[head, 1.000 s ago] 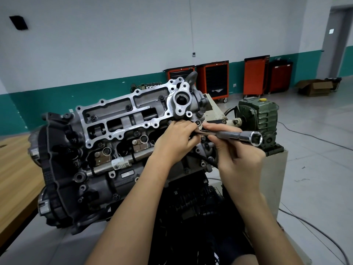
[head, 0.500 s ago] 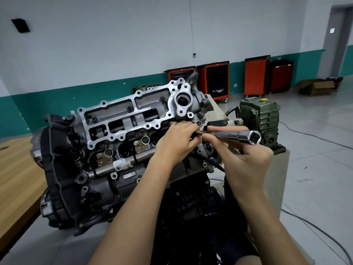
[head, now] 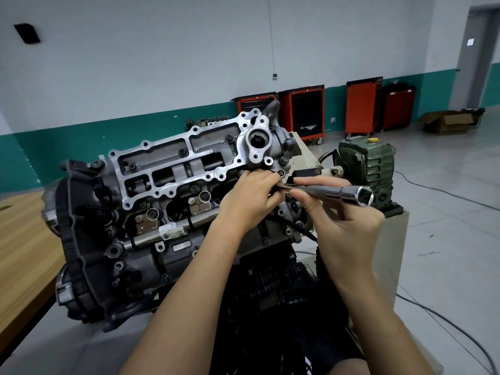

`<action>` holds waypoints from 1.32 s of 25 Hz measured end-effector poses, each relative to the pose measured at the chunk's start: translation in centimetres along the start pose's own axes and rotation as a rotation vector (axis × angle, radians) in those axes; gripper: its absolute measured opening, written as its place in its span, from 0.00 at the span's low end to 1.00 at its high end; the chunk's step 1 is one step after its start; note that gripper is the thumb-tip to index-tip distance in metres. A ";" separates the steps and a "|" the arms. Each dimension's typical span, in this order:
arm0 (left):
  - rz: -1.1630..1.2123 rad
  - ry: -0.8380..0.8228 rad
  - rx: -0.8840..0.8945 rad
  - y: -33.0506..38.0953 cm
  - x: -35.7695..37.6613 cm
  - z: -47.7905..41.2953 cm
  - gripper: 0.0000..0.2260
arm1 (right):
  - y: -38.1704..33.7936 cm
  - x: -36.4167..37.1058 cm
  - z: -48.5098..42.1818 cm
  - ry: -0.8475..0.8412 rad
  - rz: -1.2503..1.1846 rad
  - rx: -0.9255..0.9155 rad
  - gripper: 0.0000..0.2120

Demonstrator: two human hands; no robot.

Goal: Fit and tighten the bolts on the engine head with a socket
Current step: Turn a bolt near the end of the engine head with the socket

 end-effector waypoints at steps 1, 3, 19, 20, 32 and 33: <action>-0.006 -0.005 0.002 0.0 0.1 0.0 0.06 | -0.1 0.5 0.3 -0.041 -0.005 0.002 0.08; -0.004 -0.005 0.001 0.0 0.0 -0.1 0.08 | -0.2 1.4 0.6 -0.114 -0.012 -0.014 0.07; -0.036 0.004 0.005 -0.1 0.1 0.0 0.07 | 0.0 -0.5 -0.1 0.023 -0.028 0.035 0.09; -0.037 0.002 0.005 -0.2 0.1 0.0 0.07 | -0.1 -0.1 0.1 -0.002 -0.030 0.046 0.10; -0.049 -0.007 0.004 -0.1 0.2 -0.1 0.08 | 0.3 1.3 0.3 -0.130 -0.082 0.060 0.08; -0.044 -0.006 0.004 -0.1 0.1 -0.1 0.08 | 0.2 1.6 0.4 -0.156 -0.072 0.036 0.08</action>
Point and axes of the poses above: each hand's wrist, its own z-axis away from the middle knuckle, its own x-axis out of the palm, y = z × x, the point moved 10 cm from there along -z, towards the middle knuckle, and after that the axes turned 6 degrees about -z, right-handed, at the moved point
